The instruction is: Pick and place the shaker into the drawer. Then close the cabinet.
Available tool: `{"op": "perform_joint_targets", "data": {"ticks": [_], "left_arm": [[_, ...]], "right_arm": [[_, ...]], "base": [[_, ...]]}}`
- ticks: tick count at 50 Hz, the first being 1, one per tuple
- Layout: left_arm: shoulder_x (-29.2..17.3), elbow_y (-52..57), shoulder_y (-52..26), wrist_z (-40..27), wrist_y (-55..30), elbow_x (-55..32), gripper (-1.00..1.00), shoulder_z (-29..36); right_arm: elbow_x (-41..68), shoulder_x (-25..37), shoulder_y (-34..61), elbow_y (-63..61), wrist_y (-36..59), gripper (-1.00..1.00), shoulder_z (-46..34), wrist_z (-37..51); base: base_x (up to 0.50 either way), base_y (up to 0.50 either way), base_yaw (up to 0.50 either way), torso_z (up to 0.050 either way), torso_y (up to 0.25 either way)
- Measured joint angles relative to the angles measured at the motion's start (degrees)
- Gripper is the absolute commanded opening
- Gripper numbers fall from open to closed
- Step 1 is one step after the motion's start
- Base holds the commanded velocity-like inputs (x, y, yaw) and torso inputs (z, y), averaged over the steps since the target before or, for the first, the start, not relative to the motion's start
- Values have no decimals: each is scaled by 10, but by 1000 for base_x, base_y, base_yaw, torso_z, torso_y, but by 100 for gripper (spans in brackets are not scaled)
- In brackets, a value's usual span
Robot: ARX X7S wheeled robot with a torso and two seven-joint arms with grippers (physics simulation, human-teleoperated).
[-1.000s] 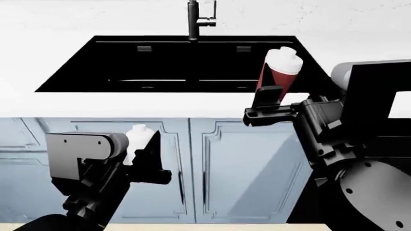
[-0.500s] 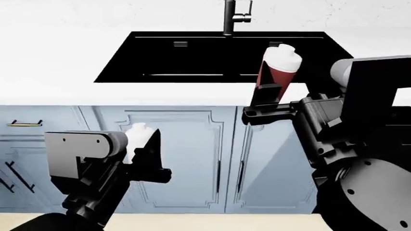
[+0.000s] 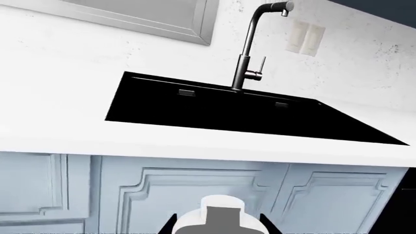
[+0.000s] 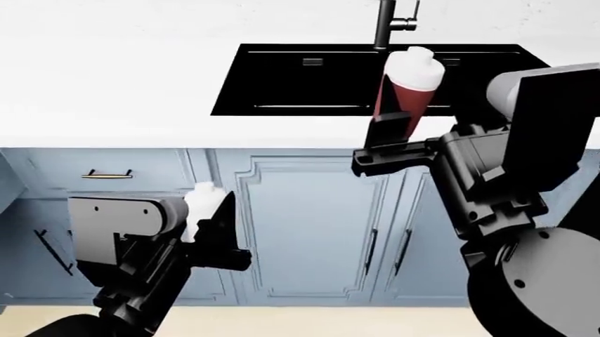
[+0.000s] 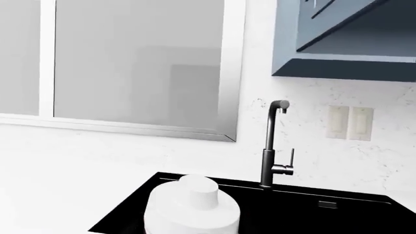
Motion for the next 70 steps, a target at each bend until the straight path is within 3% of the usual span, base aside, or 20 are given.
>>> {"op": "perform_joint_targets", "data": {"ticks": [28,70], "left_arm": [[-20,-1,-74,-47,0,-79,-100,-29],[-28,2,-65,-39,11,-71,-100,-22]], "right_arm": [[32,7,44,17,7,-100,-27,28],[15,29,28,31,-49,-100,-65,20]], "base": [[-2,500,0,0,0],[-2,500,0,0,0]]}}
